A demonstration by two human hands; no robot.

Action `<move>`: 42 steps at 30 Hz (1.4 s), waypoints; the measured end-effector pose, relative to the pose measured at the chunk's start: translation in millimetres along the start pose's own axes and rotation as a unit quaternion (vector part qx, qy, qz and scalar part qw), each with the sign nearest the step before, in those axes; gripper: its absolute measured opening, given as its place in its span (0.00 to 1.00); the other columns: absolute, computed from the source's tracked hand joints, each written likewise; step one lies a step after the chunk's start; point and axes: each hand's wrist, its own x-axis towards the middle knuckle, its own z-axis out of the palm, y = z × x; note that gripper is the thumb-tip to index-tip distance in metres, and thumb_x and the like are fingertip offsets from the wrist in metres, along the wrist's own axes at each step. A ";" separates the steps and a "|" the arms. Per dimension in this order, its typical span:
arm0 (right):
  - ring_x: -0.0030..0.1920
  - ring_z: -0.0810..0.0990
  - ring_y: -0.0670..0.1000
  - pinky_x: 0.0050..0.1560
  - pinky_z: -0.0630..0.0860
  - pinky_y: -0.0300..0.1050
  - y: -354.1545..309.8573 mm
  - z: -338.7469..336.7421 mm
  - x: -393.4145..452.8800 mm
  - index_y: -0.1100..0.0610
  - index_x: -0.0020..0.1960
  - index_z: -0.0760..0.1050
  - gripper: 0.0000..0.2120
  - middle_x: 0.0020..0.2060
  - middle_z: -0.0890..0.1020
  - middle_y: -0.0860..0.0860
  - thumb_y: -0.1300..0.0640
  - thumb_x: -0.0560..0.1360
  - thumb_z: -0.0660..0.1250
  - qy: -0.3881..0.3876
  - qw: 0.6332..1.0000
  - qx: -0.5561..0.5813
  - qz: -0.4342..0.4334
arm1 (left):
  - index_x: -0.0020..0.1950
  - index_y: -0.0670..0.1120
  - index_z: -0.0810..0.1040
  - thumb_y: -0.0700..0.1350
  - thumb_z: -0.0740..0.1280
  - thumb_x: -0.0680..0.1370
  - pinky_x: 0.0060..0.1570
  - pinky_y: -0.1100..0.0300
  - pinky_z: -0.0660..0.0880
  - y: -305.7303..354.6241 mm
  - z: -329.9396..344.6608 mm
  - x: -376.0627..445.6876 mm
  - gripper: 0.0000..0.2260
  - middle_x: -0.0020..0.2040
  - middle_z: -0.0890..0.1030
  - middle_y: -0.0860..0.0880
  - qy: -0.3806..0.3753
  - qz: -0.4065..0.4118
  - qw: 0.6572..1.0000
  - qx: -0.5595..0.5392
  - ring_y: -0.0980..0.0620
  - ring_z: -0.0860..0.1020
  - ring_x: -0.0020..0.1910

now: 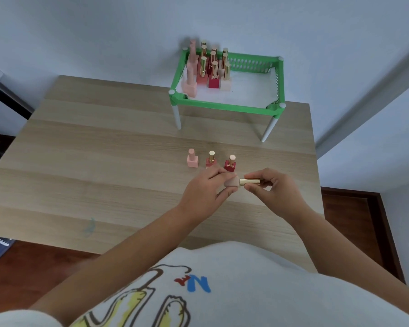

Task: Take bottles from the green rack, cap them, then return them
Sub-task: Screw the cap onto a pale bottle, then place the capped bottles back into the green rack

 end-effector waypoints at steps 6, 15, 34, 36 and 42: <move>0.40 0.77 0.41 0.43 0.73 0.31 14.3 -3.0 28.9 0.47 0.48 0.81 0.07 0.40 0.82 0.45 0.55 0.70 0.73 0.036 0.998 -0.049 0.016 | 0.62 0.47 0.80 0.48 0.72 0.75 0.56 0.59 0.75 -20.3 -9.8 -1.7 0.16 0.60 0.76 0.49 -0.001 -0.068 0.998 -0.004 0.52 0.77 0.55; 0.49 0.77 0.53 0.47 0.66 0.41 42.2 12.4 79.6 0.56 0.56 0.79 0.11 0.49 0.79 0.53 0.56 0.75 0.67 -0.041 0.978 -0.199 0.052 | 0.58 0.49 0.79 0.46 0.71 0.74 0.55 0.56 0.73 -67.3 -41.1 28.8 0.13 0.51 0.76 0.50 0.016 -0.175 0.983 0.044 0.50 0.75 0.53; 0.59 0.70 0.53 0.59 0.66 0.46 29.8 22.2 87.7 0.45 0.61 0.75 0.20 0.56 0.74 0.49 0.53 0.70 0.69 0.045 0.983 -0.176 0.007 | 0.63 0.46 0.77 0.43 0.69 0.76 0.60 0.58 0.70 -97.9 -30.9 39.4 0.15 0.59 0.79 0.48 -0.077 -0.225 0.969 0.060 0.49 0.75 0.59; 0.58 0.69 0.53 0.60 0.64 0.47 16.4 28.6 92.4 0.44 0.60 0.76 0.18 0.55 0.75 0.48 0.51 0.70 0.69 0.059 0.977 -0.203 -0.041 | 0.62 0.47 0.77 0.44 0.69 0.77 0.58 0.57 0.71 -99.4 -30.5 39.5 0.14 0.58 0.79 0.48 -0.077 -0.232 0.968 0.052 0.50 0.75 0.58; 0.60 0.66 0.53 0.51 0.56 0.45 -12.4 61.7 115.8 0.42 0.61 0.74 0.19 0.53 0.79 0.43 0.44 0.70 0.68 -0.050 0.959 -0.272 -0.059 | 0.54 0.45 0.81 0.45 0.70 0.76 0.48 0.63 0.67 -101.4 -30.4 38.6 0.08 0.50 0.81 0.51 -0.045 -0.241 0.969 0.016 0.53 0.75 0.49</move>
